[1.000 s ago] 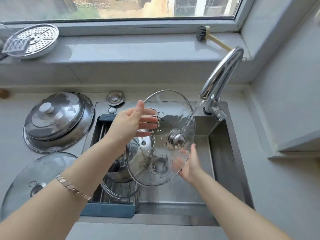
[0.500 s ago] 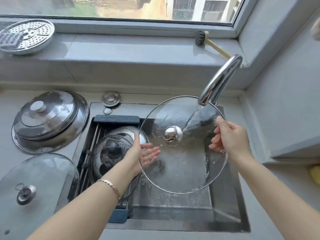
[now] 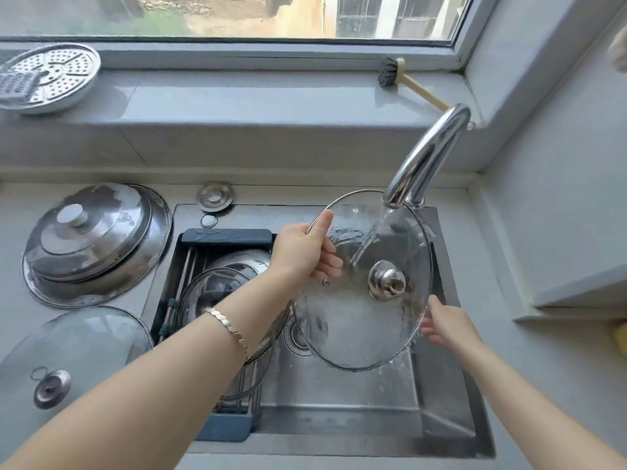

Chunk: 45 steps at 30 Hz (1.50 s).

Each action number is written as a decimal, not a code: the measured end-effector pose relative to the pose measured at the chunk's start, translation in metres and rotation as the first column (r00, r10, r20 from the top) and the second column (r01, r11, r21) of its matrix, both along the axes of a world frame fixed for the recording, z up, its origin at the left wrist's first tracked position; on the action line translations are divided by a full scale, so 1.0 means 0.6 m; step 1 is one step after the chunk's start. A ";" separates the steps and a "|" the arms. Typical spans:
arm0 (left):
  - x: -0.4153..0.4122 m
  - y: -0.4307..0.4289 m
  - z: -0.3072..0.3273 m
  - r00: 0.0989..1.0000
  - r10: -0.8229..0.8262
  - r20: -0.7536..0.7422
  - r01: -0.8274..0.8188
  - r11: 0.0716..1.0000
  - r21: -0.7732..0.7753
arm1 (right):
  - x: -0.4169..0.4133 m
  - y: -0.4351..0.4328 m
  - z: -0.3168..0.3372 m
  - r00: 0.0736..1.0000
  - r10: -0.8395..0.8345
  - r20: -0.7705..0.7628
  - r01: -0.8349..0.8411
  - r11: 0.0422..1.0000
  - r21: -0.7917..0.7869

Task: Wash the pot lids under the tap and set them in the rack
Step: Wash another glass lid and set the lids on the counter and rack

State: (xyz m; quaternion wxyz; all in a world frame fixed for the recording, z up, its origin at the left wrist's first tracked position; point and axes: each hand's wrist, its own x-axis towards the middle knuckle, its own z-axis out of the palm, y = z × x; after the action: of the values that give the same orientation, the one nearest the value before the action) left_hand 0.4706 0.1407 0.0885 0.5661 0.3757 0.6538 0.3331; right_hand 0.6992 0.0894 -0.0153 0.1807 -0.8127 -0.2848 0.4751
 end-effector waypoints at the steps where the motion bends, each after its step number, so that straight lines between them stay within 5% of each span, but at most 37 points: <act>1: -0.002 0.002 0.009 0.999 -0.032 -0.029 0.032 0.999 0.018 | -0.001 0.006 -0.002 0.999 0.000 0.034 -0.002 0.999 0.048; 3: -0.006 0.004 0.024 0.991 -0.093 -0.093 0.097 0.994 0.045 | -0.011 0.023 0.011 1.000 -0.017 0.021 0.013 0.985 0.173; 6: -0.013 0.002 0.038 0.965 -0.162 -0.205 0.179 0.982 0.067 | -0.041 0.063 0.035 0.974 -0.085 -0.208 0.153 0.930 0.334; 9: -0.020 -0.005 0.040 0.929 -0.195 -0.315 0.230 0.970 0.078 | -0.068 0.093 0.042 0.891 -0.228 -0.392 0.358 0.884 0.301; 15: -0.032 -0.022 0.048 0.873 -0.182 -0.453 0.261 0.958 0.119 | -0.091 0.127 0.045 0.848 -0.293 -0.443 0.436 0.860 0.266; 21: -0.032 -0.049 0.067 0.750 -0.220 -0.623 0.393 0.907 0.153 | -0.078 0.093 0.044 0.981 0.125 -0.146 -0.089 0.968 0.233; 28: -0.027 -0.078 0.107 0.668 -0.173 -0.724 0.451 0.868 0.209 | -0.094 0.027 0.054 0.918 0.393 0.043 -0.394 0.898 0.198; 40: -0.047 -0.085 0.114 0.737 -0.092 -0.670 0.325 0.917 0.231 | -0.141 -0.035 0.082 0.777 0.619 0.110 -0.626 0.743 0.238; 45: -0.050 -0.098 0.123 0.798 -0.102 -0.594 0.297 0.924 0.240 | -0.175 -0.050 0.120 0.737 0.667 -0.109 -0.561 0.694 0.452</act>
State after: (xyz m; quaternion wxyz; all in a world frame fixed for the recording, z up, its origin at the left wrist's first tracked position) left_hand 0.4405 0.0816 0.1623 0.3074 0.6125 0.6858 0.2447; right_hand 0.5940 0.0595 0.0569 0.2042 -0.5445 -0.6036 0.5454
